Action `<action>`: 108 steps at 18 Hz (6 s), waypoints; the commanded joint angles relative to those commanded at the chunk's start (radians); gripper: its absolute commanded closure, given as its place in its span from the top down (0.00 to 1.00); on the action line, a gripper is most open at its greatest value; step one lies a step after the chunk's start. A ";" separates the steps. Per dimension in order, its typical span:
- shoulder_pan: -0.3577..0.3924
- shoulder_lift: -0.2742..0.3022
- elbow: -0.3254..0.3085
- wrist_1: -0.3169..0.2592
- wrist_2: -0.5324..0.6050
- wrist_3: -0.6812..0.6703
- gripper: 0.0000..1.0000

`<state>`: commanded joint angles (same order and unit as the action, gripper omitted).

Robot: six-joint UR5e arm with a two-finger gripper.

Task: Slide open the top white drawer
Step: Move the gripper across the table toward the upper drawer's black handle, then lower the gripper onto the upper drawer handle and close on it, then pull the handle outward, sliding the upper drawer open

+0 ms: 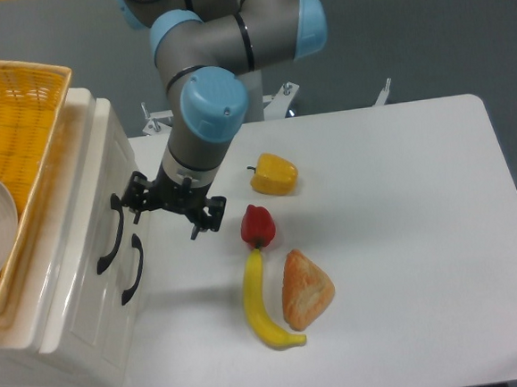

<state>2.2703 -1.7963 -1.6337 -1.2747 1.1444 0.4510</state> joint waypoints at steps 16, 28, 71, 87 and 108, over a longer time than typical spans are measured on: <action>-0.020 0.000 0.006 0.006 -0.040 -0.006 0.99; -0.035 -0.011 0.006 0.031 -0.040 -0.011 0.85; -0.071 -0.009 0.018 0.067 -0.040 -0.023 0.38; -0.083 -0.009 0.018 0.067 -0.034 -0.061 0.16; -0.044 -0.008 0.026 0.066 -0.031 -0.057 0.15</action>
<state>2.2258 -1.8039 -1.6076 -1.2088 1.1137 0.3942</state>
